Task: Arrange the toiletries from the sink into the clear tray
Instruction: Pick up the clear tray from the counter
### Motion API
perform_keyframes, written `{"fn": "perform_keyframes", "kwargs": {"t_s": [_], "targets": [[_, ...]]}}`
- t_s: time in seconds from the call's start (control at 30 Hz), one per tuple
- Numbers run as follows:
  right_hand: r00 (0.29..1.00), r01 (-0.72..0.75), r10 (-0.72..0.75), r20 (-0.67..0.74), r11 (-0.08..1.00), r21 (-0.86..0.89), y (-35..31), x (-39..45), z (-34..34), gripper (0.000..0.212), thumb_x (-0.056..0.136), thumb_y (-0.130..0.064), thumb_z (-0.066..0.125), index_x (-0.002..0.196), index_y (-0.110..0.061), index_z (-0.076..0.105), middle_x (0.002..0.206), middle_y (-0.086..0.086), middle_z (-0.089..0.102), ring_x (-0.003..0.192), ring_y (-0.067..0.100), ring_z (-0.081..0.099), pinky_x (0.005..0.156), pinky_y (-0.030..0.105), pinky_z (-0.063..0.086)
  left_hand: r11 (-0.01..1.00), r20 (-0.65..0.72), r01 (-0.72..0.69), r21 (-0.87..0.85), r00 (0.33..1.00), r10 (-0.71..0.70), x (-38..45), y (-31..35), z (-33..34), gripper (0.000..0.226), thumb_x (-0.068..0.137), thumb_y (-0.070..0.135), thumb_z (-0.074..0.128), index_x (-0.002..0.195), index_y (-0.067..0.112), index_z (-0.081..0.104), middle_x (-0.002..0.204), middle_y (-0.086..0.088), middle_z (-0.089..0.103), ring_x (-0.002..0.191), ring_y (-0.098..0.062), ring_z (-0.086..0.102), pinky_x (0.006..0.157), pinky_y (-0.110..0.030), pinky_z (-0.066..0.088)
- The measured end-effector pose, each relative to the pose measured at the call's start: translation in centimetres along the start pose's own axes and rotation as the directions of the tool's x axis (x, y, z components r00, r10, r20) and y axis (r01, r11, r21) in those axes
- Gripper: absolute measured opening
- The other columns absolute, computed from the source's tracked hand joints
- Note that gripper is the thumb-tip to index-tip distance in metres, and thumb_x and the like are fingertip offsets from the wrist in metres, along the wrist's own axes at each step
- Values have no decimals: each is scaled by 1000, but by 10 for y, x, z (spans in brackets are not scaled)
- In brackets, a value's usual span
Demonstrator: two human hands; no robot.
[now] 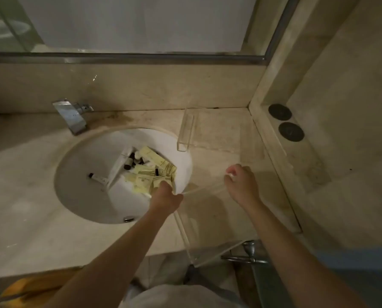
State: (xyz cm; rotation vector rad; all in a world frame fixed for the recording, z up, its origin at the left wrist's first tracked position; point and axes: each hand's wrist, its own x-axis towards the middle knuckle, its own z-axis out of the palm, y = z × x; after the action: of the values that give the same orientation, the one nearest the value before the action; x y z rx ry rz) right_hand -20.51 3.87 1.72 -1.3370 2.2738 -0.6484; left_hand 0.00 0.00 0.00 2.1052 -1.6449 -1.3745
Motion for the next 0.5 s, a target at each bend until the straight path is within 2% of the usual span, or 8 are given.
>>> {"fn": "perform_keyframes", "kwargs": {"t_s": [0.1,0.13,0.2,0.27,0.33,0.4,0.5], "targets": [[976,-216,203,-73,937,-274,25,8,-11,39,88,-29,55,125,-17,53,127,15,51,117,35,48,93,41,41,993,-72,30,113,997,-21,-4,-5,6,51,81,25,65,122,7,41,135,-19,43,110,-39,56,91,-40,49],[962,-272,266,-64,909,-315,36,8,-14,42,88,-31,54,127,-16,51,130,17,49,119,37,46,94,42,41,992,-82,43,117,996,-33,-5,-9,9,49,81,21,63,122,7,40,133,-19,45,109,-39,56,88,-39,49],[936,-326,351,22,889,-321,53,9,-11,44,88,-30,53,127,-11,49,131,20,48,119,39,46,94,43,42,992,-48,75,102,996,-70,-4,-15,14,42,81,11,57,119,7,41,118,-17,57,100,-35,62,83,-39,55],[926,-326,366,89,897,-299,59,5,-1,41,88,-27,52,123,-7,50,126,22,49,114,39,50,91,43,45,991,-36,80,107,996,-77,-3,-19,16,32,79,6,52,111,7,48,105,-14,63,91,-31,65,78,-38,58],[934,-307,346,84,903,-300,58,1,10,38,88,-25,51,119,-4,51,122,22,52,109,39,54,86,42,46,987,-46,64,147,997,-58,-3,-21,12,27,81,5,50,107,8,54,100,-11,64,87,-26,63,73,-31,53],[946,-276,313,85,915,-294,51,-4,20,34,88,-23,50,116,-3,52,118,22,55,106,39,56,82,40,46,984,-73,54,167,996,-43,-2,-25,0,25,84,6,53,108,9,56,101,-10,65,91,-26,62,71,-30,49],[956,-221,265,126,933,-286,36,-14,37,25,90,-19,48,110,-5,54,112,20,60,101,36,60,77,37,45,980,-125,80,180,990,-58,6,-43,-28,28,84,7,51,111,10,58,108,-12,65,98,-29,62,78,-32,51]]}}
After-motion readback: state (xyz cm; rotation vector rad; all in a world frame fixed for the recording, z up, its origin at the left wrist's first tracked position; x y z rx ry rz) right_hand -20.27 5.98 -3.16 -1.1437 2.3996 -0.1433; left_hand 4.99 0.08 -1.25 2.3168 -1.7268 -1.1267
